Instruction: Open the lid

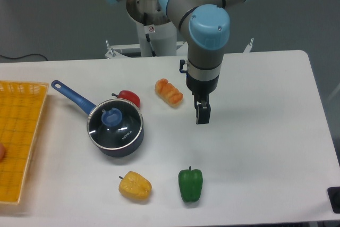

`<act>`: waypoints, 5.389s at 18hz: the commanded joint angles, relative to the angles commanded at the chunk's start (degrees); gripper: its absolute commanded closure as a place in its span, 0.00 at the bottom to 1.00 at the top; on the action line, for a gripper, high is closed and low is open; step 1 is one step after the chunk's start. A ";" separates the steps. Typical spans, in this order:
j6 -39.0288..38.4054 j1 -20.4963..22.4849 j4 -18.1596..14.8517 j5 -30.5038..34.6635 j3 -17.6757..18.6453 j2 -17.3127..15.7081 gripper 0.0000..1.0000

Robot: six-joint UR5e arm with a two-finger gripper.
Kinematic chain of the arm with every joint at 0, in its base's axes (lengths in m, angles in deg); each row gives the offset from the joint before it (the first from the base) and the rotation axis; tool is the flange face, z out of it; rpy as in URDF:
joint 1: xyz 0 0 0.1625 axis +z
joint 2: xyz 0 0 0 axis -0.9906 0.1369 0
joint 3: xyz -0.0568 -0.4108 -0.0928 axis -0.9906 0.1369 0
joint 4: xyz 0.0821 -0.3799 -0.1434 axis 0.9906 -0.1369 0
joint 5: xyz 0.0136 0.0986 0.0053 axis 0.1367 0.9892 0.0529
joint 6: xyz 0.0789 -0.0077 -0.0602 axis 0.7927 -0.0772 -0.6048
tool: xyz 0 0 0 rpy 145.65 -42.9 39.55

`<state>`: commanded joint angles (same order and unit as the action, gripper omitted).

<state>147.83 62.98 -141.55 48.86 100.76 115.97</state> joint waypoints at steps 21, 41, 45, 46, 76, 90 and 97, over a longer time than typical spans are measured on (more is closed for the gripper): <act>-17.22 -8.08 3.43 0.00 4.40 1.67 0.00; -34.28 -22.84 1.59 7.11 0.35 5.89 0.00; -34.37 -23.73 1.76 7.12 0.79 5.71 0.00; -34.37 -23.82 1.76 7.21 0.88 5.63 0.00; -36.47 -26.10 2.81 7.99 4.48 5.71 0.07; -36.56 -26.19 2.81 8.17 3.87 5.98 0.28; -36.56 -26.19 2.64 8.26 3.78 5.80 0.37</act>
<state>111.27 36.79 -138.92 57.12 104.54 121.77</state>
